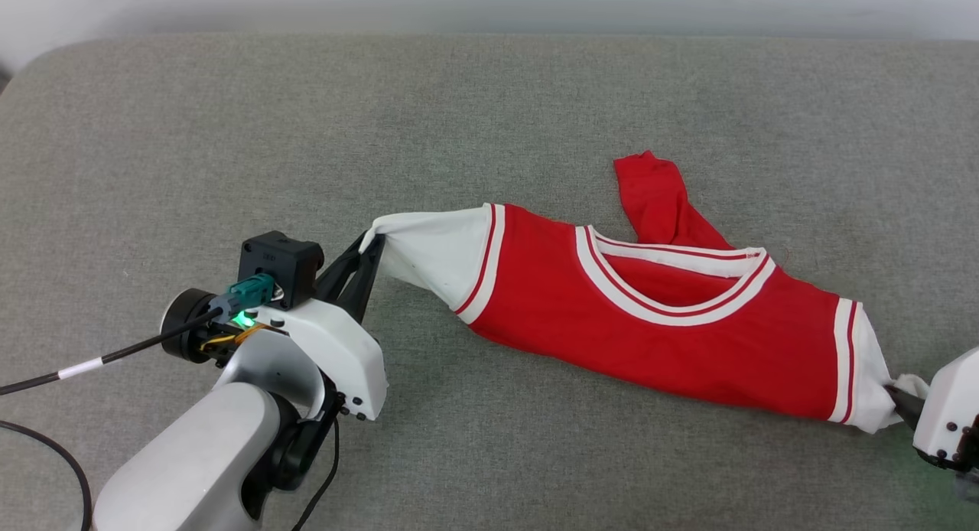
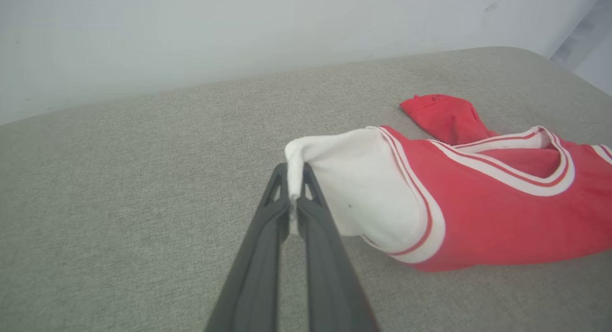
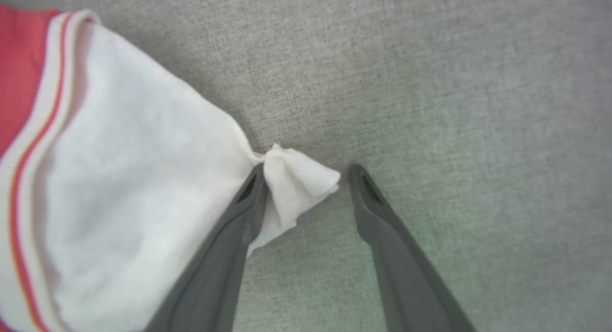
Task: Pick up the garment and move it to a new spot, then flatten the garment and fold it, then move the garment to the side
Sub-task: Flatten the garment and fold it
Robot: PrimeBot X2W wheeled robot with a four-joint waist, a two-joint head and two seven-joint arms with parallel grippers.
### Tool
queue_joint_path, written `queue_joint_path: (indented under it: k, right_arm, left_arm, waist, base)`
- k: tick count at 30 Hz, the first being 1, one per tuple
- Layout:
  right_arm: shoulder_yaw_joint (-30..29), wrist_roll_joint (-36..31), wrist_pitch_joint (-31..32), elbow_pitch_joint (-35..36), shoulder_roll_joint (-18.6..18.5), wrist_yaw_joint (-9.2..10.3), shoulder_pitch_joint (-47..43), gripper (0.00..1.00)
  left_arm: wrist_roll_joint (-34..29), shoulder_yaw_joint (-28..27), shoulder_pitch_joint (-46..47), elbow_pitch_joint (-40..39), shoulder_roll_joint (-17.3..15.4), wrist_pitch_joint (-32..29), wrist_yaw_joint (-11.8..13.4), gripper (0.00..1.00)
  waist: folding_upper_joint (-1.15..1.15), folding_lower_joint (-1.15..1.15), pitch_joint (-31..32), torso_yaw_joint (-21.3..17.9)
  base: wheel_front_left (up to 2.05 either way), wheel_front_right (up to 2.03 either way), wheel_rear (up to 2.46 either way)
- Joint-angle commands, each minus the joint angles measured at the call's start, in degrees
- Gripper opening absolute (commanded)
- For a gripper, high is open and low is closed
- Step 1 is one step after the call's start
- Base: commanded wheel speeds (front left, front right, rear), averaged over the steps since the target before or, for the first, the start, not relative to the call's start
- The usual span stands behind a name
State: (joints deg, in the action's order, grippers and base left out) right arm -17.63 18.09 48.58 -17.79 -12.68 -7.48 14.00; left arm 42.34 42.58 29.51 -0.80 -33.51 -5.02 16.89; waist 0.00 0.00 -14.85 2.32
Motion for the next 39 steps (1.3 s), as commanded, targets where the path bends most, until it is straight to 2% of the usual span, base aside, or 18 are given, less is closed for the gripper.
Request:
queue_joint_path:
  k: [1, 5, 11, 21, 30, 39]
  right_arm:
    - [2.0, 0.5, 3.7, -5.0, 3.3, -0.02, -3.7, 0.00]
    - [1.7, 1.5, 3.7, -3.1, 2.7, -0.01, -2.0, 0.00]
    - [1.8, 1.1, 0.9, 4.8, -0.7, -0.01, 0.0, 0.00]
    - [5.0, -3.1, -5.6, 13.0, -5.4, 0.00, 4.2, 0.00]
    - [12.0, -5.3, -12.2, 10.2, -9.7, 0.00, 17.3, 0.00]
    - [21.4, -5.7, -20.4, 0.4, -11.7, 0.00, 36.8, 0.00]
  left_arm:
    - [-0.2, -0.1, 0.4, 0.2, 0.1, 0.4, 0.0, 0.00]
    - [0.0, -0.2, 0.2, 0.7, -0.2, 0.7, 0.0, 0.00]
    - [-0.1, -1.1, -0.1, 0.9, -0.9, 1.8, 0.6, 0.00]
    - [0.3, -4.9, 4.0, 2.8, -2.5, 4.0, 0.4, 0.00]
    - [2.8, -8.4, 16.3, 13.0, -0.7, 3.4, -4.7, 0.00]
    - [0.8, -8.3, 34.1, 27.8, 3.3, 4.5, -10.9, 0.00]
  waist:
    - [0.00, 0.00, 0.1, -0.1]
    - [0.00, 0.00, 0.8, -0.5]
    - [0.00, 0.00, 2.4, -1.7]
    - [0.00, 0.00, 5.6, -3.5]
    - [0.00, 0.00, 6.6, -4.7]
    - [0.00, 0.00, 3.6, -5.6]
  base:
    - [0.00, 0.00, 0.00]
    - [0.00, 0.00, 0.00]
    - [0.00, 0.00, 0.00]
    - [0.00, 0.00, 0.00]
    - [0.00, 0.00, 0.00]
    - [0.00, 0.00, 0.00]
